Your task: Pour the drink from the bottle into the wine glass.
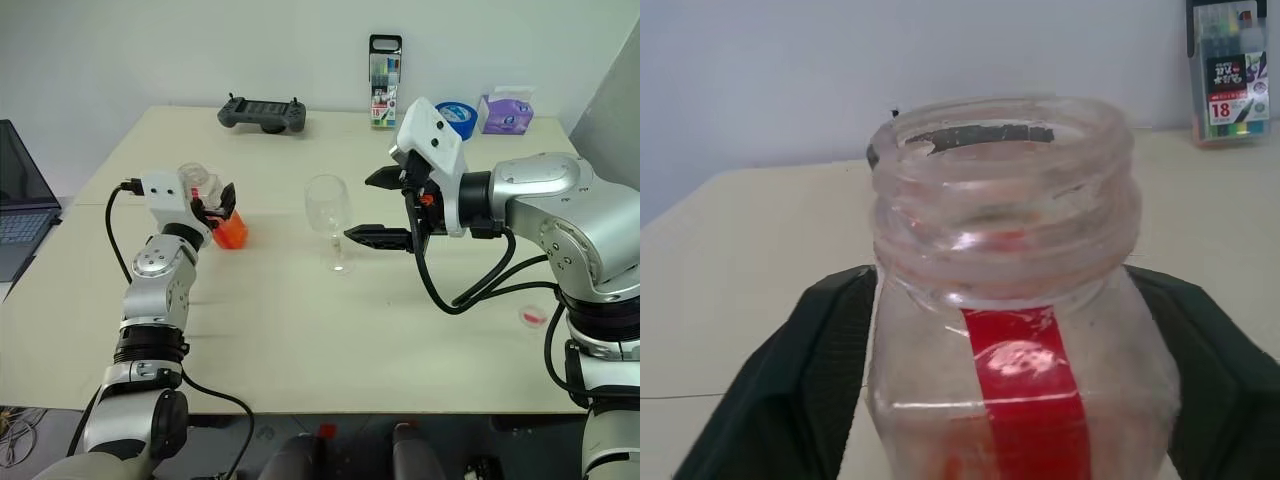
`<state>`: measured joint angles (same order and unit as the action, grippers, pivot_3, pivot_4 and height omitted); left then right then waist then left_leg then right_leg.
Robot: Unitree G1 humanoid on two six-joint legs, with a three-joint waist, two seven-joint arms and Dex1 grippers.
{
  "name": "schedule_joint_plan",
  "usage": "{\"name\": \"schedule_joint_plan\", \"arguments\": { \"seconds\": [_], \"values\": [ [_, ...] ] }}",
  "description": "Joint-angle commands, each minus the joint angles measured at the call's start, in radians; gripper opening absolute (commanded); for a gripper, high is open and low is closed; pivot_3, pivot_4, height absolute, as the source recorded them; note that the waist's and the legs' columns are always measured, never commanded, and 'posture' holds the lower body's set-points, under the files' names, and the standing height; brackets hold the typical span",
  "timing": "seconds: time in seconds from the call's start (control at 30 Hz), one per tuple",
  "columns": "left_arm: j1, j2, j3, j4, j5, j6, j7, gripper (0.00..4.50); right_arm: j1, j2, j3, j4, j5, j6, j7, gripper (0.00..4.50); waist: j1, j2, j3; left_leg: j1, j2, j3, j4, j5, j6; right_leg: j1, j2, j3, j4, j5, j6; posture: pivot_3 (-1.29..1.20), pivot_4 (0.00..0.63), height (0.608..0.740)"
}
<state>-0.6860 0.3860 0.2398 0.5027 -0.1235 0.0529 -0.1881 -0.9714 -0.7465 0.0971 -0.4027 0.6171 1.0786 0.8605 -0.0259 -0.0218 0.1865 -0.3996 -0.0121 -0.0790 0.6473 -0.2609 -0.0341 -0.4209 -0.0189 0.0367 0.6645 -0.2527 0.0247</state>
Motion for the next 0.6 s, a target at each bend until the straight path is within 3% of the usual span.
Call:
{"name": "schedule_joint_plan", "arguments": {
  "seconds": [0.03, 0.13, 0.2, 0.27, 0.43, 0.6],
  "values": [
    [-0.057, 0.021, -0.007, 0.031, 0.008, -0.063, -0.018, 2.62, 0.008, 0.054, -0.117, -0.044, 0.041, -0.007, -0.085, 4.50, 0.000, 0.000, 0.000, 0.000, 0.000, 0.000, 0.000, 0.000, 0.000, 0.000, 0.000, 0.000, 0.000, 0.000, 0.000, 0.00, 0.150, 0.740],
    [-0.136, -0.011, -0.031, 0.108, 0.008, -0.103, -0.042, 1.81, 0.122, 0.148, -0.250, -0.106, 0.043, -0.068, -0.220, 4.50, 0.004, -0.002, -0.001, -0.001, 0.000, -0.001, 0.001, 0.000, 0.000, 0.000, 0.000, -0.001, 0.001, 0.000, 0.000, 0.00, 0.150, 0.740],
    [-0.187, -0.043, -0.071, 0.144, 0.025, -0.126, -0.068, 1.71, 0.200, 0.248, -0.384, -0.160, 0.115, -0.069, -0.327, 4.50, 0.019, -0.004, -0.002, -0.001, 0.000, -0.001, 0.002, 0.000, 0.000, 0.001, 0.000, -0.002, 0.001, 0.000, 0.000, 0.00, 0.150, 0.740],
    [-0.217, -0.062, -0.095, 0.167, 0.035, -0.146, -0.088, 1.71, 0.259, 0.283, -0.436, -0.219, 0.138, -0.105, -0.363, 4.50, 0.029, -0.004, -0.002, -0.002, -0.002, 0.000, 0.003, 0.000, 0.000, 0.000, 0.000, -0.001, 0.001, 0.000, 0.001, 0.00, 0.150, 0.740],
    [-0.285, -0.051, -0.160, 0.151, 0.072, -0.206, -0.160, 1.71, 0.473, 0.200, -0.392, -0.405, 0.182, -0.042, -0.381, 4.50, 0.024, -0.004, -0.002, -0.003, -0.005, 0.001, 0.003, 0.000, 0.000, 0.000, -0.001, 0.001, 0.000, 0.000, 0.002, 0.00, 0.150, 0.740],
    [-0.329, -0.005, -0.209, 0.171, 0.117, -0.268, -0.222, 1.71, 0.546, 0.184, -0.367, -0.426, 0.241, -0.048, -0.402, 4.50, 0.002, -0.004, -0.002, 0.000, -0.005, 0.003, 0.002, 0.001, 0.001, 0.000, -0.001, 0.004, 0.004, 0.000, 0.003, 0.00, 0.150, 0.740]
  ]
}}
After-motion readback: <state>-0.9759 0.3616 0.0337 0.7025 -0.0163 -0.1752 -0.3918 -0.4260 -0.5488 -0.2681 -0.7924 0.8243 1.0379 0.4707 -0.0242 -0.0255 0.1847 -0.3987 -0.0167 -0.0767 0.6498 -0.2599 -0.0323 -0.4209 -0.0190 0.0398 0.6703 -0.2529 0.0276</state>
